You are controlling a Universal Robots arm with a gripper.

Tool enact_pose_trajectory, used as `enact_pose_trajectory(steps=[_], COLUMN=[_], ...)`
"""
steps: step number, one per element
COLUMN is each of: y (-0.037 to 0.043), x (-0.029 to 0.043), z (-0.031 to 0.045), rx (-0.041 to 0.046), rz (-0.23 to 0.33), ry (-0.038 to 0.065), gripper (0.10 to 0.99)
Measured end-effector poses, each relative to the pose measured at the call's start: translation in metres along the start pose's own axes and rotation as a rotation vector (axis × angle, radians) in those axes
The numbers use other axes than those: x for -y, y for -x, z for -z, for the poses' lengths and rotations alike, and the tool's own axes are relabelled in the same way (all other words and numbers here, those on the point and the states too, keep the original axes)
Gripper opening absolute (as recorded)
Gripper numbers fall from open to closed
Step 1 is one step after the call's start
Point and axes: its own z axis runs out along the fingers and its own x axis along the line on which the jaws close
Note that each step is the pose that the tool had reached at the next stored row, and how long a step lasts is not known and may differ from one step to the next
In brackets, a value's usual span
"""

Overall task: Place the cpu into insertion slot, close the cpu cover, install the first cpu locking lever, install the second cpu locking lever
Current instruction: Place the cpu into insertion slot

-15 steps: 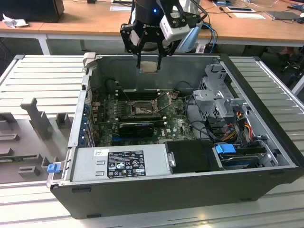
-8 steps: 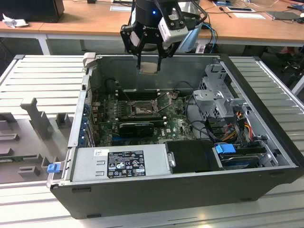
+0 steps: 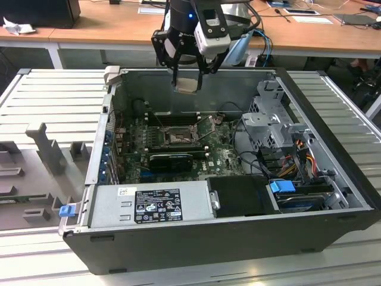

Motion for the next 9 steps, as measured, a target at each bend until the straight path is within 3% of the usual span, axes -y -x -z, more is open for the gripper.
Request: enact_pose_trajectory(steps=[9], y=[0.0000], x=[0.0000], z=[-0.0006], rx=[0.0110], rz=[-0.125], ry=[0.002], gripper=[0.529])
